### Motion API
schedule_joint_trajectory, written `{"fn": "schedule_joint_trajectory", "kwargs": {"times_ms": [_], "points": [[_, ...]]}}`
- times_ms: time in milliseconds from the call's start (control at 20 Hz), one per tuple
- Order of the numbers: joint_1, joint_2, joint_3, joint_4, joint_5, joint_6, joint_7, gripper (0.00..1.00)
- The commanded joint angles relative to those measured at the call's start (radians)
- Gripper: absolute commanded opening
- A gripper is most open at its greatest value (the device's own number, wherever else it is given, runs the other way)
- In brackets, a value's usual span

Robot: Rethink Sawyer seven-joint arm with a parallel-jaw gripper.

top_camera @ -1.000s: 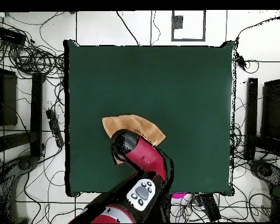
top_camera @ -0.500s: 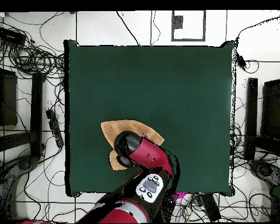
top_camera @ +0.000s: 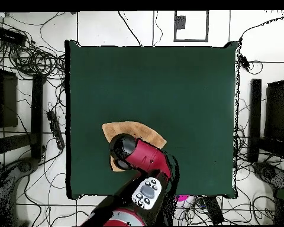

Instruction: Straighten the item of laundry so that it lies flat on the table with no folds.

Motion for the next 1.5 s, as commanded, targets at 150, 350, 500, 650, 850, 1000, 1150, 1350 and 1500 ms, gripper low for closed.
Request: {"fn": "schedule_joint_trajectory", "kwargs": {"times_ms": [150, 350, 500, 650, 850, 1000, 1150, 1350, 1500], "points": [[0.031, -0.143, 0.075, -0.081, -0.076, 0.297, 0.192, 1.00], [0.057, -0.189, 0.043, -0.125, -0.114, 0.412, 0.237, 1.00], [0.077, -0.201, 0.012, -0.145, -0.114, 0.359, 0.274, 1.00], [0.071, -0.184, 0.030, -0.124, -0.055, 0.084, 0.288, 1.00], [0.106, -0.139, -0.021, -0.166, -0.086, -0.168, 0.321, 1.00], [0.132, -0.094, -0.080, -0.226, -0.101, -0.251, 0.334, 1.00], [0.130, -0.045, -0.110, -0.262, -0.089, -0.331, 0.312, 1.00], [0.083, 0.098, -0.067, -0.309, -0.045, -0.482, 0.283, 1.00], [0.064, 0.107, -0.032, -0.304, -0.032, -0.486, 0.264, 1.00]]}}
